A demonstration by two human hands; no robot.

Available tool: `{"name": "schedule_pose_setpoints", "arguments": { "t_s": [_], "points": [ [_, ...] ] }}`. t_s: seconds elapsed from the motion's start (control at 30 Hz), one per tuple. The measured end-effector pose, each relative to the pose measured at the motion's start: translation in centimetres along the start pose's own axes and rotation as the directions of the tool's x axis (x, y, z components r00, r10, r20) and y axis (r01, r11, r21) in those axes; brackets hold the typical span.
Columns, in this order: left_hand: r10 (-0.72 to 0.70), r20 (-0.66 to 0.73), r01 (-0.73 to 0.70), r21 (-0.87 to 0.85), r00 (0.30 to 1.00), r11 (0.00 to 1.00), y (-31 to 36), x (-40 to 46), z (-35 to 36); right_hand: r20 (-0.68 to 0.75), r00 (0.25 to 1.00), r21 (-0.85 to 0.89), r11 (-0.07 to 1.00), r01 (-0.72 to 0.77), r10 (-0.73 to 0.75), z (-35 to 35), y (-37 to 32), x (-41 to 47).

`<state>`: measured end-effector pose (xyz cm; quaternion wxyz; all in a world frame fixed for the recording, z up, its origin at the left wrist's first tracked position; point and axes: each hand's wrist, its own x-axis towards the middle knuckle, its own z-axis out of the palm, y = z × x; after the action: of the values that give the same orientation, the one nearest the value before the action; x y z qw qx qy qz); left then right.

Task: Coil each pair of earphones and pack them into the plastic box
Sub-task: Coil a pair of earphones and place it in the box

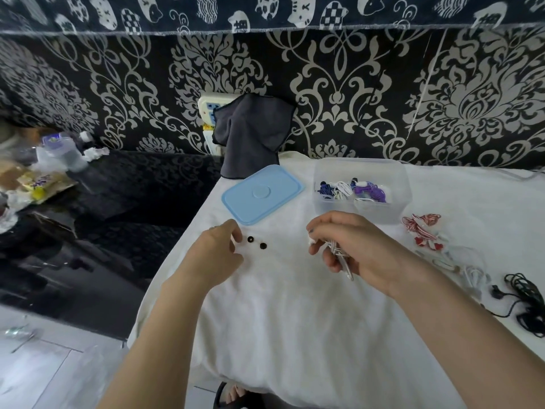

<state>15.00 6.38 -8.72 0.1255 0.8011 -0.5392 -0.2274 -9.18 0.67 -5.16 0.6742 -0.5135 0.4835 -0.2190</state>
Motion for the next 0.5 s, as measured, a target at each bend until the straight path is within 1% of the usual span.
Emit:
{"name": "schedule_pose_setpoints", "arguments": {
  "t_s": [0.1, 0.17, 0.4, 0.5],
  "points": [
    [0.008, 0.023, -0.008, -0.012, 1.000, 1.000, -0.3, -0.2, 0.0, 0.047, 0.998, -0.024, 0.999, -0.029, 0.030, 0.3, 0.2, -0.1],
    [0.012, 0.031, -0.011, -0.029, 0.999, 1.000, -0.4, -0.2, 0.3, 0.051, 0.998, -0.052, 0.998, -0.031, 0.033, 0.5, 0.3, -0.1],
    [0.048, -0.029, -0.049, -0.026, 0.998, 0.998, -0.6, 0.2, 1.5, 0.044, 0.999, -0.099, 0.995, 0.025, -0.021, 0.7, 0.7, 0.2],
    [0.092, -0.069, -0.094, -0.035, 0.993, 0.995, -0.5, 0.5, 1.6, 0.041, 0.999, -0.090, 0.995, 0.038, -0.035, 0.7, 0.6, 0.2]
  ]
}}
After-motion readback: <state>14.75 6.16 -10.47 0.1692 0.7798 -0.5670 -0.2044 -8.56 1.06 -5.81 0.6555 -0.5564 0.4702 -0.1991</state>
